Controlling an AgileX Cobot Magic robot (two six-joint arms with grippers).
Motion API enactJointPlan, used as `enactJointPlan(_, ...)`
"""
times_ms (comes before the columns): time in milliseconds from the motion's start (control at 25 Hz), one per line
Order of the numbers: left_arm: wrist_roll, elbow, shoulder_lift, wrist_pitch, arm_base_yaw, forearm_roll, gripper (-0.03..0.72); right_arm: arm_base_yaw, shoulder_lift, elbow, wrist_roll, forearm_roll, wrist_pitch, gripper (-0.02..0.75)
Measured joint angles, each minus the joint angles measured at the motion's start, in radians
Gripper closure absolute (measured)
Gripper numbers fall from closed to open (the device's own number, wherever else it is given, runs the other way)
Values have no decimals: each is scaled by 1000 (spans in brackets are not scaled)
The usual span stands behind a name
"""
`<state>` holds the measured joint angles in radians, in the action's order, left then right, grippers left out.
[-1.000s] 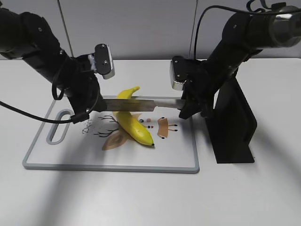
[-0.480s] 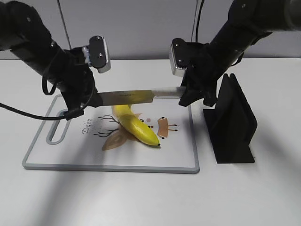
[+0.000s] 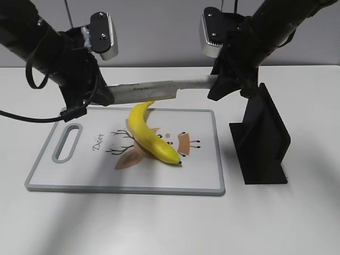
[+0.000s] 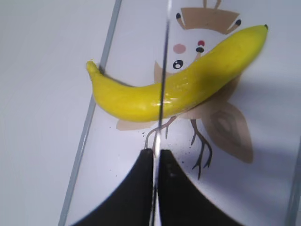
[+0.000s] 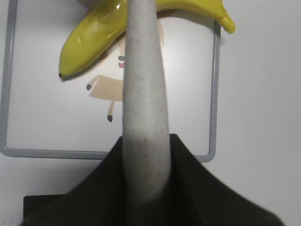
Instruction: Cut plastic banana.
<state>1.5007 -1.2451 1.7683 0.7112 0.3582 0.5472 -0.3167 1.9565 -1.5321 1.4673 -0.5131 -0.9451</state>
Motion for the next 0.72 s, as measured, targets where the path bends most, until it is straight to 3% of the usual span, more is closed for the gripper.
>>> enactJointPlan(80,-1,0,-11,24,0,12,606,0,-9,0,-14,-1,-28,552)
enactJointPlan(280,-8,0,-31,47,-1,70,214,0,-16,0,-40,-16,-57,560)
enactJointPlan(360,-8,0,-44,48,0,79,114,0,-16,0,-56,-25,-74,560)
enactJointPlan(440,-25,0,-63,35,0,80,79,0,-16,0,-63,-26,-102,560)
enactJointPlan(720,-197,1,-154,-38,-16,38,78,1,-78,0,-146,-30,-174,560)
